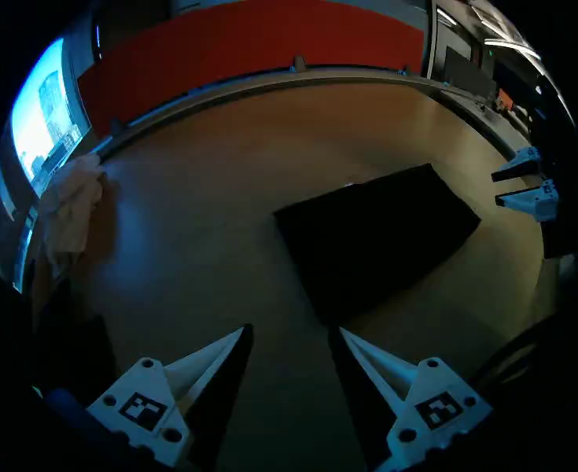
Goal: Fold towel
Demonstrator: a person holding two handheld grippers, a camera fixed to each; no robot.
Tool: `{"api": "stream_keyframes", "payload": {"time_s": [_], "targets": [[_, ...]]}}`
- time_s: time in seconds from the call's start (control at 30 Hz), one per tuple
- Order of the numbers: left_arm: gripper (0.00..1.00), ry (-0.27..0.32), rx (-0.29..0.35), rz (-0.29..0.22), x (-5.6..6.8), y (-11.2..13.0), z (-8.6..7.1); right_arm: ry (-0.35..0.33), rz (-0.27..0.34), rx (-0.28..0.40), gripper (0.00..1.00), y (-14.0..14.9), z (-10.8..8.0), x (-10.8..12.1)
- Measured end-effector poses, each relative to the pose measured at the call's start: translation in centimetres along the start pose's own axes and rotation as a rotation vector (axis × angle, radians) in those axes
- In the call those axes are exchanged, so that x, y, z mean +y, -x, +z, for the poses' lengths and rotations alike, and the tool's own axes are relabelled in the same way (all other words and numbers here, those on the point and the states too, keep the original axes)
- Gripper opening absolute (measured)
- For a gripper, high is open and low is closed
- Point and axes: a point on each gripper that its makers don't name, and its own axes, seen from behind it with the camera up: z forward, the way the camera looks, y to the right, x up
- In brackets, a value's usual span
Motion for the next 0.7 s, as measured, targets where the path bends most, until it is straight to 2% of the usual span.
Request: {"api": "stream_keyframes", "payload": {"time_s": [0.33,0.7], "targets": [[0.7,-0.015,0.013,-0.044,-0.3,0.8,-1.4,-0.017,-0.018,0.003,0.75,-0.3,0.4,0.1],[0.7,-0.039,0.025,-0.122,-0.4,2.7,-3.3,-0.064,-0.07,-0.005,0.75,-0.8,1.8,-0.4]]}}
